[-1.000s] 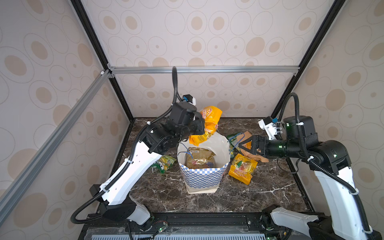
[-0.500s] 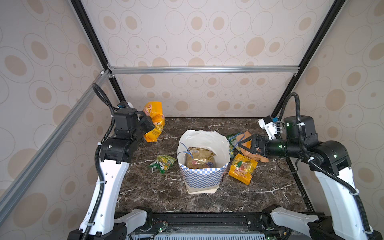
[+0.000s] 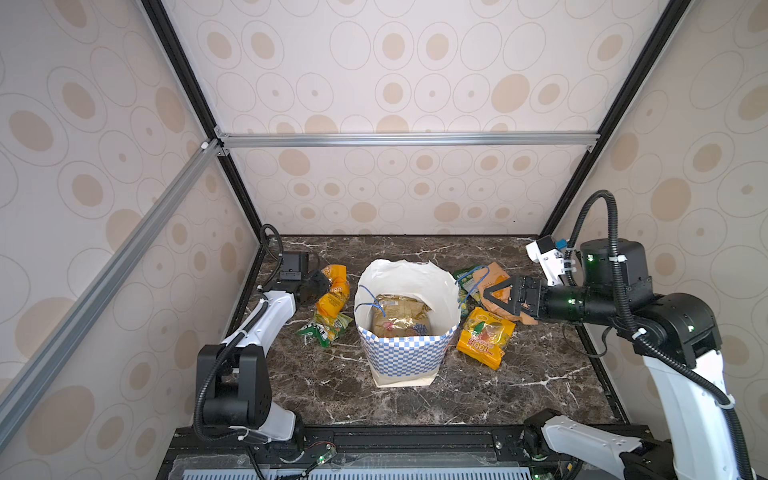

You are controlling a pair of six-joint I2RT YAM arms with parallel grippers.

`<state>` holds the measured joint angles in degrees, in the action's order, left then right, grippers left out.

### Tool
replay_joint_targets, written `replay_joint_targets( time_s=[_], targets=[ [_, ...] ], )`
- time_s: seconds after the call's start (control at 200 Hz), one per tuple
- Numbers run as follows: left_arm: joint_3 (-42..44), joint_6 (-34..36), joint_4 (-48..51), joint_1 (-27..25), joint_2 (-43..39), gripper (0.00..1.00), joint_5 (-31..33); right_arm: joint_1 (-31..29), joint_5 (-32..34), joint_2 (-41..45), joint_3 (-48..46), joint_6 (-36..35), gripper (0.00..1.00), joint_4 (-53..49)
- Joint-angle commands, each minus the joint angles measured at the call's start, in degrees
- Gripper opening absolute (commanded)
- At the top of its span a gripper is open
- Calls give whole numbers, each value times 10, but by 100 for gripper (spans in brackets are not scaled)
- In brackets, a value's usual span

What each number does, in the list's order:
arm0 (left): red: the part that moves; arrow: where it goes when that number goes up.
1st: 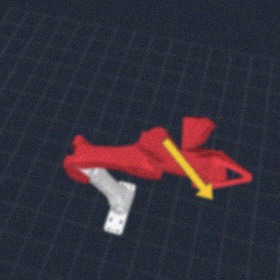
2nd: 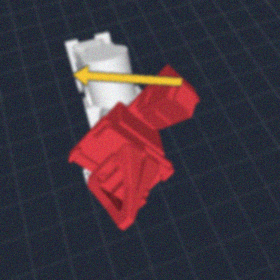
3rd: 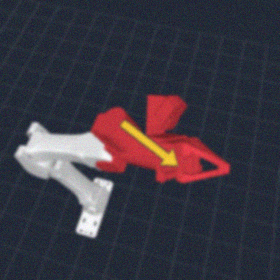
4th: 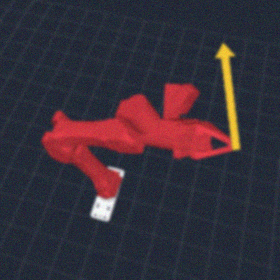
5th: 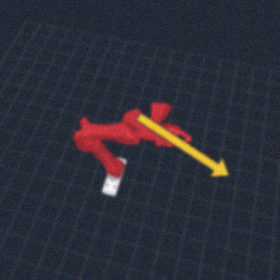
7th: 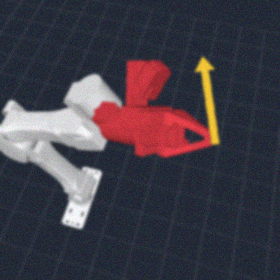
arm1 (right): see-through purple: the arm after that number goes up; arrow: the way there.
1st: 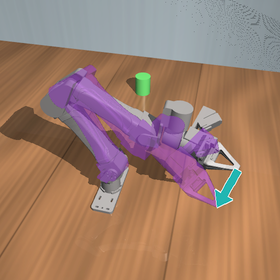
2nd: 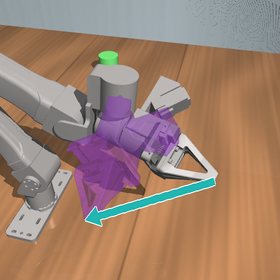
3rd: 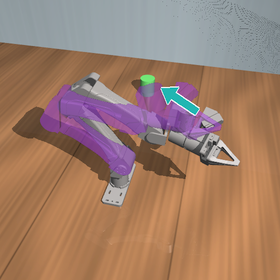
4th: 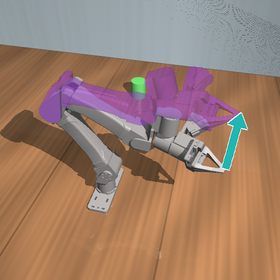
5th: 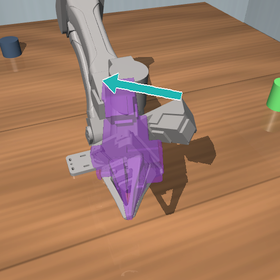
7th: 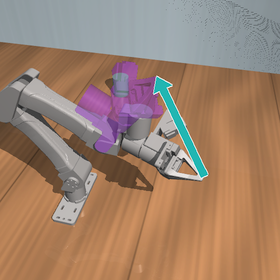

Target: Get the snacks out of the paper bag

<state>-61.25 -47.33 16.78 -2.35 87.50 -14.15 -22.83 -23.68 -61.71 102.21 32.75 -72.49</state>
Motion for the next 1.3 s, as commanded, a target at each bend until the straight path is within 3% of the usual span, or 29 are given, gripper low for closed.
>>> replay_joint_targets(
  time_s=[0.0,0.27,0.41,0.525,0.63,0.735,0.89,1.0,1.08,1.295],
  targets=[
    [-33,10,-55,1,-8,23,-13,-3,11,9,0,4,95,-10],
    [-72,47,5,1,-26,47,6,-4,9,3,-6,9,96,-3],
    [-114,66,52,0,-61,52,21,-3,0,-13,1,9,95,3],
    [-139,59,76,-19,-141,56,35,-9,5,-29,14,7,95,2],
    [-183,61,120,-86,-203,58,81,-27,16,-48,26,7,94,8],
    [-239,78,180,-217,-233,65,187,-70,26,-81,40,0,93,24],
    [-313,40,288,-390,-216,73,298,-157,63,-150,65,-21,93,38],
    [-346,30,331,-484,-183,76,330,-202,120,-203,81,-50,93,20],
    [-366,28,383,-519,-155,78,352,-226,173,-245,101,-75,93,0],
    [-383,-11,492,-523,-145,83,393,-238,229,-333,114,-120,94,0]
  ],
)
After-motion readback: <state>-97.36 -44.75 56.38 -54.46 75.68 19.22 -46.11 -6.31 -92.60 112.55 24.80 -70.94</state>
